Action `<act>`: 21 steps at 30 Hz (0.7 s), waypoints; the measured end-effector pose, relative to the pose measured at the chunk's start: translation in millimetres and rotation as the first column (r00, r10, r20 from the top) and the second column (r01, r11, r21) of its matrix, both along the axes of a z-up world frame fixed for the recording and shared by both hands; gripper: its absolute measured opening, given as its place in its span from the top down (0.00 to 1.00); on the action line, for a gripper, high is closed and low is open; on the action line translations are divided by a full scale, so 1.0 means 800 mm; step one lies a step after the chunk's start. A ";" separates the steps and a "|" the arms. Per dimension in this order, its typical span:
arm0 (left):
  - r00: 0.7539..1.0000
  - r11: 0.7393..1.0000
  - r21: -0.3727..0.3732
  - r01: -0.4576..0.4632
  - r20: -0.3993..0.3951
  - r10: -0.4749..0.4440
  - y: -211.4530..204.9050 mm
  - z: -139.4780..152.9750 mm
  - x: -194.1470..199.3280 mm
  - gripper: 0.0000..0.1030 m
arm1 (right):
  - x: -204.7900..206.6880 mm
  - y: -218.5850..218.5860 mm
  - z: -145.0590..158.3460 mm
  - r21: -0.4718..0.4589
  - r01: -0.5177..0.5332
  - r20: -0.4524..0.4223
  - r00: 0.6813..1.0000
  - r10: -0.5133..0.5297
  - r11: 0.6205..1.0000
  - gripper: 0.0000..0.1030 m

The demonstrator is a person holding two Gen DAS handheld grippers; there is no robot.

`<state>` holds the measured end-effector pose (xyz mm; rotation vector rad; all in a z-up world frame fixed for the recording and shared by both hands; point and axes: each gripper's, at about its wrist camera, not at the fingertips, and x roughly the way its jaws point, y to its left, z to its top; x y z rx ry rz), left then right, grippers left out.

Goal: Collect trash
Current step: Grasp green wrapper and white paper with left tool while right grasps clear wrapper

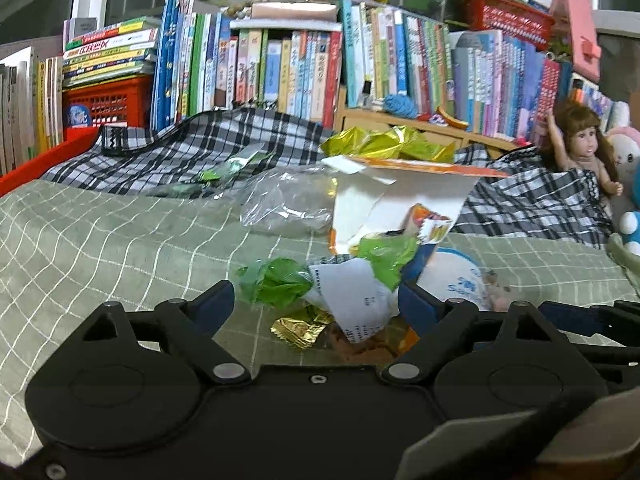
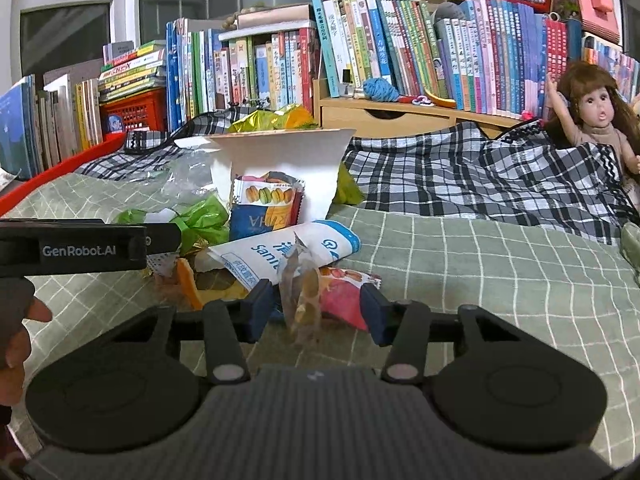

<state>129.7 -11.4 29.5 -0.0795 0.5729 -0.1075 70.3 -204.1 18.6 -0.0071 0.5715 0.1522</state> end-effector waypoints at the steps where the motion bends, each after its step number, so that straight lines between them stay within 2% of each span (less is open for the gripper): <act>1: 1.000 1.000 0.002 -0.005 -0.008 0.005 0.000 -0.001 0.003 0.14 | 0.003 0.001 -0.001 -0.004 -0.001 -0.002 1.000 0.001 1.000 0.43; 11: 1.000 1.000 0.002 -0.003 -0.008 0.003 -0.006 -0.005 0.019 0.17 | 0.018 0.008 -0.009 -0.025 -0.009 -0.018 1.000 0.008 1.000 0.49; 14: 1.000 1.000 -0.017 0.008 -0.007 -0.008 -0.005 -0.006 0.019 0.19 | 0.018 0.010 -0.011 -0.029 -0.007 -0.021 1.000 0.007 1.000 0.56; 16: 1.000 0.999 -0.033 0.015 -0.004 -0.015 -0.004 -0.006 0.018 0.21 | 0.018 0.010 -0.011 -0.027 -0.006 -0.020 1.000 0.006 1.000 0.67; 18: 1.000 0.999 -0.039 0.022 -0.005 -0.022 -0.002 -0.004 0.016 0.27 | 0.016 0.009 -0.009 -0.021 -0.006 -0.016 1.000 0.006 1.000 0.75; 21: 0.999 0.998 -0.044 0.033 0.002 -0.033 0.000 0.001 0.011 0.29 | 0.010 0.007 -0.004 -0.015 -0.015 0.002 1.000 0.015 1.000 0.76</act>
